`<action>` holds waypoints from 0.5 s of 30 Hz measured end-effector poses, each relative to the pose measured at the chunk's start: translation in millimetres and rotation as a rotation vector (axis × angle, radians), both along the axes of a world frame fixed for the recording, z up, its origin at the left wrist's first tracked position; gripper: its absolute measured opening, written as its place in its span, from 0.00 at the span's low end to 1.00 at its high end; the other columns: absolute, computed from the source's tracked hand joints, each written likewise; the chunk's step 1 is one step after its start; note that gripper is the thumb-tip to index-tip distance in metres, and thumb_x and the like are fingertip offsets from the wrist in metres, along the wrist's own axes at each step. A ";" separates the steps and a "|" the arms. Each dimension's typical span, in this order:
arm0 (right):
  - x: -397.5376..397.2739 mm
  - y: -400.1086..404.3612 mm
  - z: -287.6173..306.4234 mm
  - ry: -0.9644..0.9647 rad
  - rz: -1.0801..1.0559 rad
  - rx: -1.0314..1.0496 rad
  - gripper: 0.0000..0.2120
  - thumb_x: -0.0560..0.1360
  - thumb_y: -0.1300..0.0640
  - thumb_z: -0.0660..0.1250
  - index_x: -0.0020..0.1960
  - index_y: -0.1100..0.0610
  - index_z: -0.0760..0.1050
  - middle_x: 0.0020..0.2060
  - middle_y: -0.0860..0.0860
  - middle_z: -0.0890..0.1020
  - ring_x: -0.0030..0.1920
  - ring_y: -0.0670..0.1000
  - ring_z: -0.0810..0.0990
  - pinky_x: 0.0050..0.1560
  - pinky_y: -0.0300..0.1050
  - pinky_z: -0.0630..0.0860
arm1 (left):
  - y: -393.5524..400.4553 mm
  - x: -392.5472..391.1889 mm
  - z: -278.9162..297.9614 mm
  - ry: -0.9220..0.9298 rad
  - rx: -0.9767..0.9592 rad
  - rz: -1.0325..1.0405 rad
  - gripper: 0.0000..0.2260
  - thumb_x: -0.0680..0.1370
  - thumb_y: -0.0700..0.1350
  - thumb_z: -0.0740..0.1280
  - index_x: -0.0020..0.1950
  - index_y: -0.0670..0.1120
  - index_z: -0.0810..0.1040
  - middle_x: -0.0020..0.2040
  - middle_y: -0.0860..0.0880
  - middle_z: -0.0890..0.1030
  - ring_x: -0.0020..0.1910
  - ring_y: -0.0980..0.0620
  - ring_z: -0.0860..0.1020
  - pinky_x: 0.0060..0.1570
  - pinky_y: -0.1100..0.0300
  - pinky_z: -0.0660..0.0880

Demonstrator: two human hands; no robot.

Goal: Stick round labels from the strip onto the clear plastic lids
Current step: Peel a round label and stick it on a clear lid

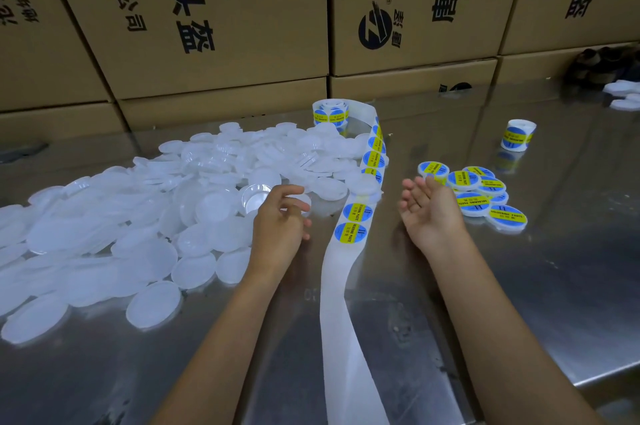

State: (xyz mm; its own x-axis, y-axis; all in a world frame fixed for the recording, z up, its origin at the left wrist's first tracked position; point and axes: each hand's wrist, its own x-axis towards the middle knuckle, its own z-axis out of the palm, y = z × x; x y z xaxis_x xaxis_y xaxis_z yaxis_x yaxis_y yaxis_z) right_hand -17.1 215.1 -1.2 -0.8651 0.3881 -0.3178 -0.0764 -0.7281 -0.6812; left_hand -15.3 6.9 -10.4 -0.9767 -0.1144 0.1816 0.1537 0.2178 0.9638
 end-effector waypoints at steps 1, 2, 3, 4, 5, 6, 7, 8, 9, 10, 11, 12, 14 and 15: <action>1.0 1.6 0.0 0.011 0.001 -0.028 0.05 0.83 0.56 0.58 0.54 0.58 0.70 0.42 0.52 0.80 0.35 0.47 0.74 0.33 0.37 0.72 | -0.4 -1.2 -1.1 0.015 -0.036 0.010 0.16 0.80 0.32 0.57 0.57 0.49 0.78 0.48 0.49 0.81 0.41 0.51 0.80 0.34 0.64 0.79; 2.0 2.4 -0.1 0.022 0.004 -0.048 0.06 0.83 0.57 0.58 0.57 0.58 0.69 0.44 0.53 0.81 0.36 0.48 0.75 0.35 0.38 0.73 | -1.1 -2.0 -2.5 0.036 -0.081 0.021 0.16 0.81 0.32 0.57 0.56 0.50 0.77 0.47 0.51 0.81 0.42 0.52 0.80 0.35 0.65 0.78; 2.7 2.7 0.0 0.030 0.008 -0.060 0.07 0.83 0.57 0.59 0.59 0.59 0.68 0.45 0.53 0.82 0.37 0.48 0.75 0.36 0.38 0.73 | -1.6 -2.4 -3.7 0.063 -0.131 0.035 0.16 0.81 0.32 0.58 0.56 0.51 0.77 0.46 0.53 0.81 0.43 0.52 0.79 0.37 0.67 0.76; 3.0 2.6 0.4 0.036 0.012 -0.067 0.08 0.83 0.57 0.59 0.60 0.59 0.67 0.46 0.53 0.82 0.37 0.48 0.76 0.37 0.39 0.73 | -2.0 -2.5 -4.6 0.093 -0.180 0.049 0.15 0.80 0.32 0.59 0.56 0.51 0.77 0.46 0.54 0.80 0.45 0.54 0.79 0.39 0.69 0.74; 3.2 2.2 0.7 0.039 0.017 -0.071 0.08 0.83 0.57 0.58 0.60 0.59 0.67 0.46 0.53 0.83 0.38 0.48 0.76 0.38 0.39 0.74 | -3.0 -2.1 -5.3 0.125 -0.239 0.063 0.15 0.80 0.33 0.59 0.57 0.50 0.77 0.47 0.53 0.79 0.47 0.54 0.78 0.41 0.71 0.72; 3.4 1.8 0.9 0.040 0.020 -0.077 0.08 0.83 0.57 0.58 0.60 0.59 0.67 0.47 0.53 0.83 0.38 0.48 0.76 0.38 0.39 0.74 | -4.2 -2.0 -6.1 0.165 -0.325 0.083 0.14 0.80 0.33 0.60 0.59 0.49 0.78 0.50 0.53 0.78 0.50 0.53 0.77 0.45 0.71 0.70; 3.6 1.7 0.9 0.038 0.021 -0.081 0.07 0.83 0.58 0.57 0.59 0.58 0.67 0.48 0.54 0.83 0.39 0.48 0.76 0.39 0.39 0.74 | -5.6 -2.8 -7.1 0.209 -0.442 0.107 0.14 0.80 0.34 0.61 0.61 0.47 0.78 0.53 0.52 0.77 0.55 0.51 0.75 0.50 0.68 0.69; 3.8 1.5 0.9 0.034 0.021 -0.080 0.05 0.83 0.58 0.56 0.57 0.58 0.67 0.49 0.54 0.83 0.40 0.48 0.77 0.39 0.39 0.74 | -7.5 -4.1 -8.4 0.242 -0.580 0.126 0.15 0.80 0.36 0.62 0.64 0.46 0.78 0.58 0.50 0.76 0.60 0.49 0.73 0.56 0.63 0.69; 4.2 1.1 1.1 0.024 0.027 -0.071 0.04 0.83 0.58 0.55 0.55 0.57 0.67 0.50 0.55 0.83 0.41 0.48 0.78 0.40 0.39 0.74 | -9.5 -6.0 -9.3 0.252 -0.722 0.136 0.16 0.80 0.37 0.63 0.67 0.45 0.77 0.63 0.48 0.75 0.65 0.47 0.70 0.61 0.58 0.67; 4.9 0.7 1.2 0.012 0.044 -0.051 0.04 0.83 0.58 0.55 0.53 0.57 0.67 0.50 0.55 0.84 0.42 0.48 0.78 0.40 0.40 0.74 | -11.4 -7.4 -9.9 0.241 -0.856 0.133 0.18 0.80 0.39 0.63 0.70 0.44 0.76 0.67 0.46 0.73 0.68 0.45 0.67 0.65 0.54 0.65; 5.7 -0.1 1.8 0.003 0.072 -0.028 0.06 0.84 0.56 0.54 0.53 0.57 0.68 0.48 0.55 0.85 0.42 0.48 0.79 0.41 0.40 0.74 | -12.8 -8.4 -10.3 0.217 -0.967 0.121 0.19 0.80 0.41 0.63 0.72 0.45 0.74 0.71 0.46 0.71 0.70 0.45 0.65 0.67 0.52 0.62; 6.7 -1.2 2.5 -0.003 0.111 -0.001 0.09 0.84 0.55 0.53 0.54 0.58 0.70 0.45 0.55 0.86 0.42 0.48 0.79 0.41 0.40 0.75 | -14.0 -9.1 -11.1 0.191 -1.047 0.105 0.20 0.81 0.43 0.62 0.73 0.47 0.73 0.73 0.47 0.68 0.72 0.45 0.62 0.68 0.52 0.61; 7.6 -3.5 3.9 -0.017 0.186 0.085 0.17 0.85 0.51 0.51 0.56 0.59 0.75 0.41 0.52 0.87 0.40 0.48 0.79 0.41 0.39 0.75 | -14.9 -10.0 -11.7 0.167 -1.119 0.087 0.19 0.82 0.46 0.60 0.74 0.49 0.73 0.76 0.48 0.66 0.74 0.46 0.60 0.70 0.53 0.59; 7.7 -5.0 4.1 -0.028 0.203 0.144 0.19 0.85 0.50 0.50 0.56 0.59 0.77 0.41 0.51 0.87 0.39 0.48 0.79 0.40 0.39 0.75 | -15.3 -10.3 -11.3 0.177 -1.128 0.088 0.18 0.83 0.47 0.60 0.73 0.50 0.74 0.76 0.48 0.66 0.74 0.47 0.60 0.69 0.54 0.58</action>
